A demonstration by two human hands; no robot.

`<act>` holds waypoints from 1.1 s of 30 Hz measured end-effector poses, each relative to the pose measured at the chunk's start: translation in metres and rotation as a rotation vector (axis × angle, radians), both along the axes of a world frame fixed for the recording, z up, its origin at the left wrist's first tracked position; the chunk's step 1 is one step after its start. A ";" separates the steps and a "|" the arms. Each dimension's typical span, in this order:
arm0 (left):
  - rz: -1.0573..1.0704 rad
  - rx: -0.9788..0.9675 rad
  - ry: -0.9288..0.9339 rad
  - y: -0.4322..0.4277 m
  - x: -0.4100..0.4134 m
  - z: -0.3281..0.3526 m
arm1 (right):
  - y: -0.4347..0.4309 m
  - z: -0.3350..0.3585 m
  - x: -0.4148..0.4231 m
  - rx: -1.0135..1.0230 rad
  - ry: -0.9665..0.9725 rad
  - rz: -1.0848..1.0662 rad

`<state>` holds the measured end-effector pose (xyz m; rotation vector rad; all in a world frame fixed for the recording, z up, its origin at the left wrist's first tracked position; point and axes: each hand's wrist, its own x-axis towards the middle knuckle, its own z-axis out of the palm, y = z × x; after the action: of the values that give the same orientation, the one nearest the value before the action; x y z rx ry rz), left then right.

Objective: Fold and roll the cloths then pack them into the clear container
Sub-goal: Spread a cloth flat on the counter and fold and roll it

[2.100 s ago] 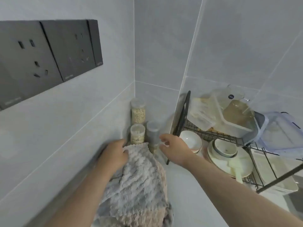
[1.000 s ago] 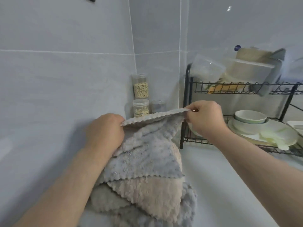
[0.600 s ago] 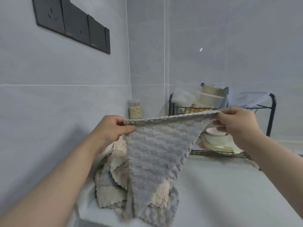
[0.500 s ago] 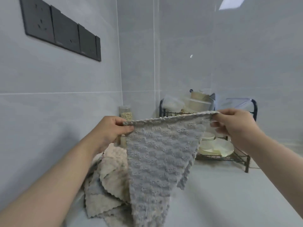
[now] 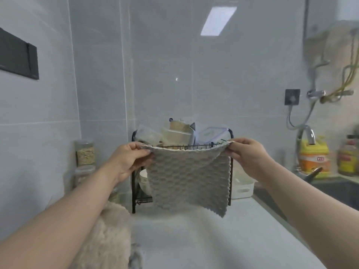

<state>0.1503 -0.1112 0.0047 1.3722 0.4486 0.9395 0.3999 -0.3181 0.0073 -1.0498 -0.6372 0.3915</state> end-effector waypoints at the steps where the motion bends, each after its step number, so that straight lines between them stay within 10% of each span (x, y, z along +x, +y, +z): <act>1: -0.008 0.031 0.024 -0.003 -0.003 -0.009 | -0.008 -0.007 0.004 -0.005 -0.002 0.020; 13: -0.148 0.668 0.903 -0.068 -0.046 -0.182 | -0.111 -0.178 -0.006 -0.819 -0.350 0.080; 26: -0.155 0.861 0.848 -0.090 -0.046 -0.179 | -0.120 -0.189 -0.024 -1.007 -0.851 0.077; 33: -0.337 0.991 1.182 -0.077 -0.014 -0.191 | -0.080 -0.198 -0.027 -1.256 -1.130 0.245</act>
<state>0.1364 -0.1881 -0.1859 2.7795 0.6023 -0.1169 0.3726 -0.3984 -0.1903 -2.4545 -1.6259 0.3783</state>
